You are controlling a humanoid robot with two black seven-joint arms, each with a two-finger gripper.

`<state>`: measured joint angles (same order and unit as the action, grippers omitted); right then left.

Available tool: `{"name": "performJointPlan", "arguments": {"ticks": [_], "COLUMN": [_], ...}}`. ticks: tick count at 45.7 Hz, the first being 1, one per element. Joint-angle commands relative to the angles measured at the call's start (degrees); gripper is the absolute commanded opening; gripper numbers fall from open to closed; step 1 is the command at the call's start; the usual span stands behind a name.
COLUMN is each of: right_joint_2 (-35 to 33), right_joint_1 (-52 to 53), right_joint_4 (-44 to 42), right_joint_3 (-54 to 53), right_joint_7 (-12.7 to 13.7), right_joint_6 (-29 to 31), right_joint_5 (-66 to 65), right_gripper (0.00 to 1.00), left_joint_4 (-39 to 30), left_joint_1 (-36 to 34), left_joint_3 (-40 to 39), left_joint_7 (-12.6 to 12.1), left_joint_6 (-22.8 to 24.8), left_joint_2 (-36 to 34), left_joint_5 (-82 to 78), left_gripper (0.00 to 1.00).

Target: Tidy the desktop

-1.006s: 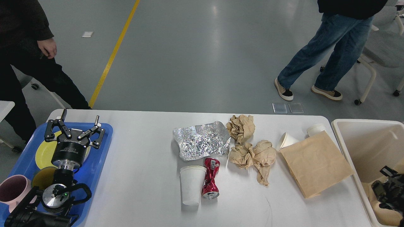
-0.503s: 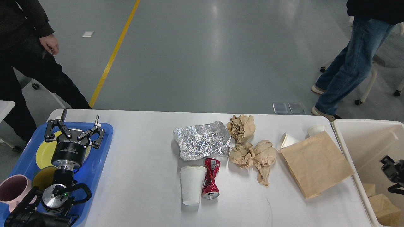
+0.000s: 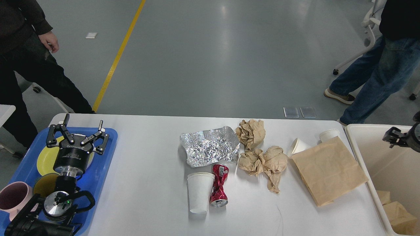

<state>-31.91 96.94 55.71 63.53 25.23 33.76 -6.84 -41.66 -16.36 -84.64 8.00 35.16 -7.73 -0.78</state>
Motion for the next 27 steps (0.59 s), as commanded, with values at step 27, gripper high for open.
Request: {"name": "performJointPlan", "arguments": {"ticks": [27], "right_joint_2": [14.8], "right_joint_1": [49.7], "right_joint_4": [42.1], "right_joint_3": [13.1], "right_joint_7": [-19.7], "right_joint_6": [7.8], "right_joint_5": [11.5], "right_gripper": [1.00], "left_joint_4": [0.0], "left_joint_1": [0.1], "left_joint_3": [0.0], "left_joint_7": [0.0], "left_joint_6": [0.0], "left_joint_2": [0.0], "left_joint_5": [0.0], "left_gripper": [0.96]}}
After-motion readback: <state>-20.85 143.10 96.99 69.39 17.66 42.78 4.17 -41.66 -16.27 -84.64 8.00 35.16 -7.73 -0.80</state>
